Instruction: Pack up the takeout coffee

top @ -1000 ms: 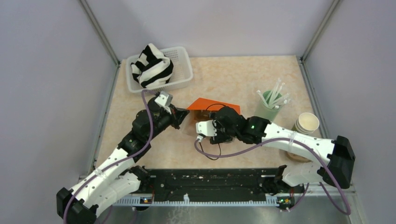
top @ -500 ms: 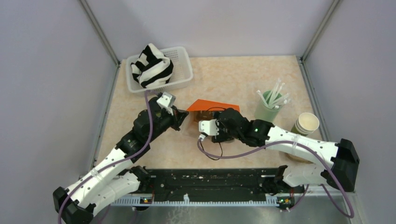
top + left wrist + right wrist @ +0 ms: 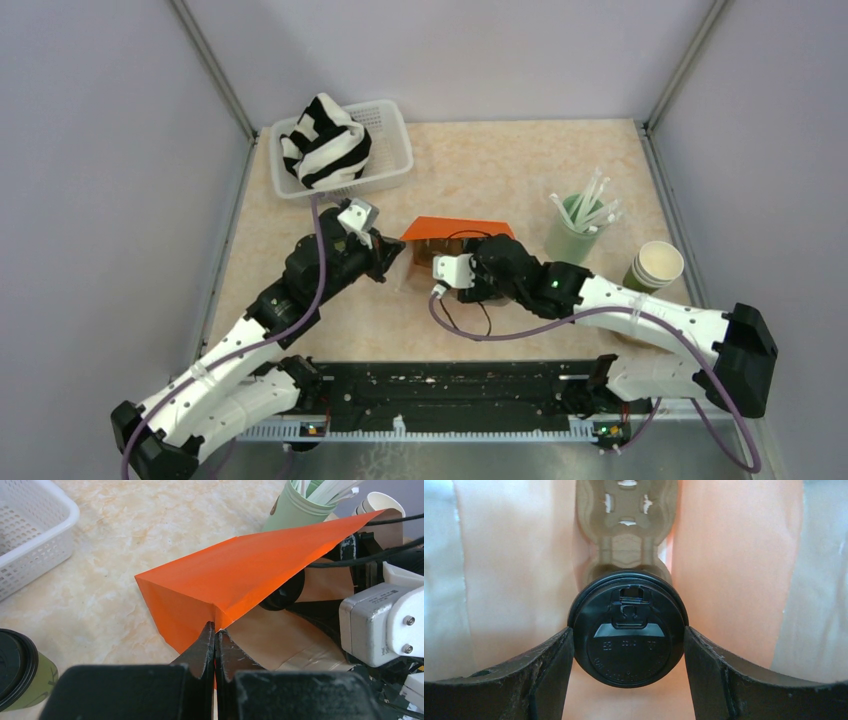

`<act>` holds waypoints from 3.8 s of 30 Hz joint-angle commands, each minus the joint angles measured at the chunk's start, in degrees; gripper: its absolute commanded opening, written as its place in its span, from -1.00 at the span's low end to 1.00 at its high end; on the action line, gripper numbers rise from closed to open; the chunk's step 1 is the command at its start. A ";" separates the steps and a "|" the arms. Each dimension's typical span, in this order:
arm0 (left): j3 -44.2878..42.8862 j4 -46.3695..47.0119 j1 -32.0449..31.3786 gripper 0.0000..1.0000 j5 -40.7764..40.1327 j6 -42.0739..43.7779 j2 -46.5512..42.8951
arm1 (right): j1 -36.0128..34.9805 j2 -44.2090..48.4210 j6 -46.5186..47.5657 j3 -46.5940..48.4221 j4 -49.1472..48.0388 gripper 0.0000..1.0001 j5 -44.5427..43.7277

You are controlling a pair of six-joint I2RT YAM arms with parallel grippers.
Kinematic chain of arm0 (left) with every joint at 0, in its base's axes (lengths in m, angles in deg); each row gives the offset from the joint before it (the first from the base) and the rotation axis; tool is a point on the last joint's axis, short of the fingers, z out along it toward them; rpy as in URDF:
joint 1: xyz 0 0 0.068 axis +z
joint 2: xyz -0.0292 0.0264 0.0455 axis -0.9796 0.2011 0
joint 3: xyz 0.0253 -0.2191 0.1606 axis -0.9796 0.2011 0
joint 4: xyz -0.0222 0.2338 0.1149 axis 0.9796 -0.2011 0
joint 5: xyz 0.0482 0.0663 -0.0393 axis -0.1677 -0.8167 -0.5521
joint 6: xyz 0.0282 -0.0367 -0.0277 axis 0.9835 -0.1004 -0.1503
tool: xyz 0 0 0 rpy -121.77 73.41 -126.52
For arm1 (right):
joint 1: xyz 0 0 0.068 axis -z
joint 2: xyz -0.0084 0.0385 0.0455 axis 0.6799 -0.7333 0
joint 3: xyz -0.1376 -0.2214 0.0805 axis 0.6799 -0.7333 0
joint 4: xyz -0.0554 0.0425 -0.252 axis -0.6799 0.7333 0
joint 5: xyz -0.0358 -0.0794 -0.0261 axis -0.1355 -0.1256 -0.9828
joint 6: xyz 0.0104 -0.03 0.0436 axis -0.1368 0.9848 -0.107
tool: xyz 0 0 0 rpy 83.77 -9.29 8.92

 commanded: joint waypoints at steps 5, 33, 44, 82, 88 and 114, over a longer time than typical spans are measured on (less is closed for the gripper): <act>-0.70 -0.84 -0.52 -1.00 1.21 0.58 -0.89 | 0.98 -0.28 0.96 -0.54 -9.62 -0.05 -5.23; -1.70 -2.45 -1.58 -1.00 2.48 3.16 -1.28 | 4.72 -8.16 3.81 -2.77 -21.11 -0.03 0.96; -1.61 -3.42 -1.58 -1.00 1.58 4.16 -1.25 | 4.89 -5.95 -3.30 2.76 -11.04 -0.06 4.10; -40.62 -40.20 0.11 -1.00 -10.77 -9.86 26.91 | 7.53 -25.30 -15.69 17.17 17.88 -0.10 37.60; -39.92 -41.78 3.15 -1.00 -11.23 -13.75 27.74 | 7.34 -32.53 -17.19 18.45 14.85 -0.13 34.96; -44.49 -39.92 3.68 -1.00 -10.52 -12.65 30.70 | 5.06 -38.18 -20.49 10.02 7.96 -0.09 16.08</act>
